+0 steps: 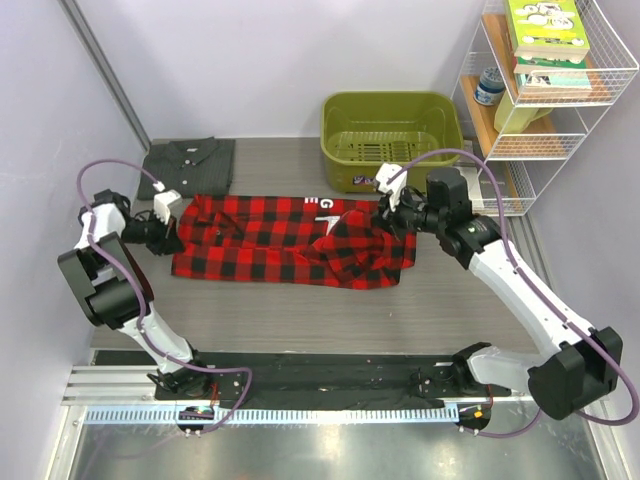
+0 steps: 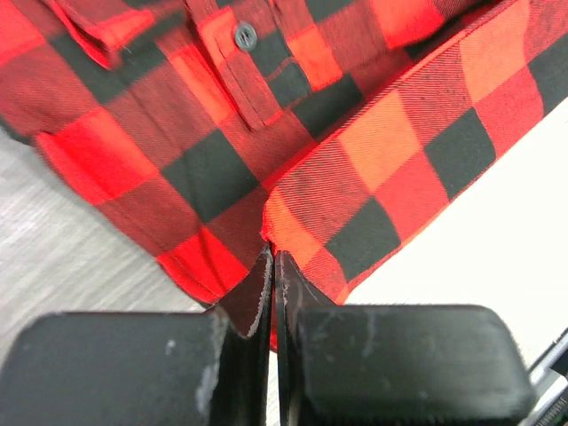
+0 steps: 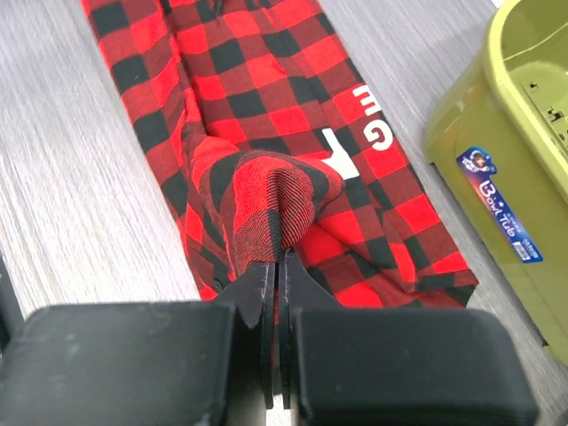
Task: Fold and stack the long sleeve shirts
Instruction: Fold the shirt
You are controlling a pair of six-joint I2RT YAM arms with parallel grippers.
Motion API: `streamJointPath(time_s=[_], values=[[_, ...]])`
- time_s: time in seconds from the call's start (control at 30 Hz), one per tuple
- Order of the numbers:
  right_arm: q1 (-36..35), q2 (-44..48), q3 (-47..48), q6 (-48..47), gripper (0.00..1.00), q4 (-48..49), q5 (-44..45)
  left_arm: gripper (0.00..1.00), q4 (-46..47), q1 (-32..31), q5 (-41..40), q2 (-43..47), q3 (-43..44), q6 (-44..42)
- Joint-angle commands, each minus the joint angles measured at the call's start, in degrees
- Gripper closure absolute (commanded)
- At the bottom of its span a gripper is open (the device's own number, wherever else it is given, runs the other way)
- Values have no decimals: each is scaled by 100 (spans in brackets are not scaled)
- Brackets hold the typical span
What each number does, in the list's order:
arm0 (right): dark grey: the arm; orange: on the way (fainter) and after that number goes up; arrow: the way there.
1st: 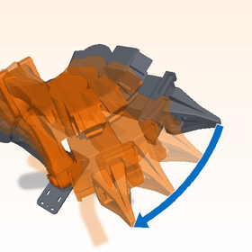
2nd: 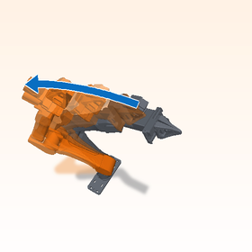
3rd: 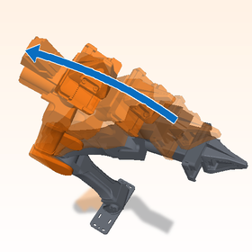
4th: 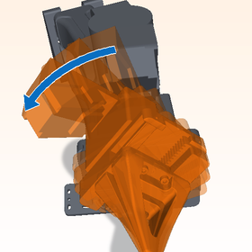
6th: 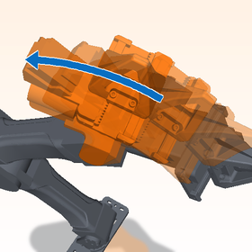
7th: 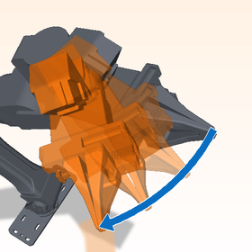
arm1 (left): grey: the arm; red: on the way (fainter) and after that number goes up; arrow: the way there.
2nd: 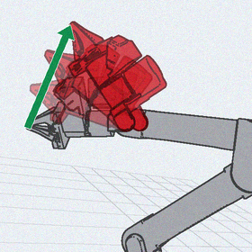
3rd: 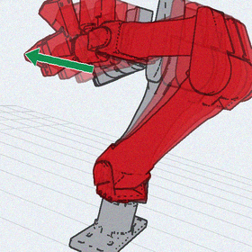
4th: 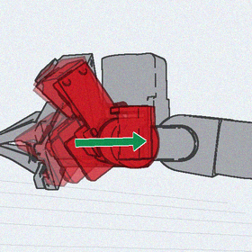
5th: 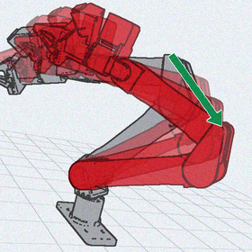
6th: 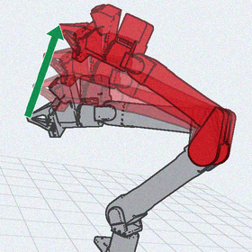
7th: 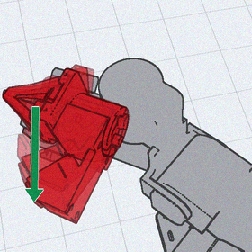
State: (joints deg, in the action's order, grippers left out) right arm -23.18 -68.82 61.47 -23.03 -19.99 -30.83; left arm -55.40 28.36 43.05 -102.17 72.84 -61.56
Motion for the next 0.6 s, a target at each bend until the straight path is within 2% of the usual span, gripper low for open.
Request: streamJointPath(time_s=[0.0,0.1,0.37,0.57], values=[[6,123,-171,-273,99,12,24,100,-208,126,810,101,292,-392],[15,-96,-92,-106,99,267,164,100,1,108,889,48,223,-244],[6,-948,198,184,99,776,525,99,1337,-23,565,48,-173,548],[50,-740,172,237,99,918,578,100,1532,11,625,162,-358,566]])
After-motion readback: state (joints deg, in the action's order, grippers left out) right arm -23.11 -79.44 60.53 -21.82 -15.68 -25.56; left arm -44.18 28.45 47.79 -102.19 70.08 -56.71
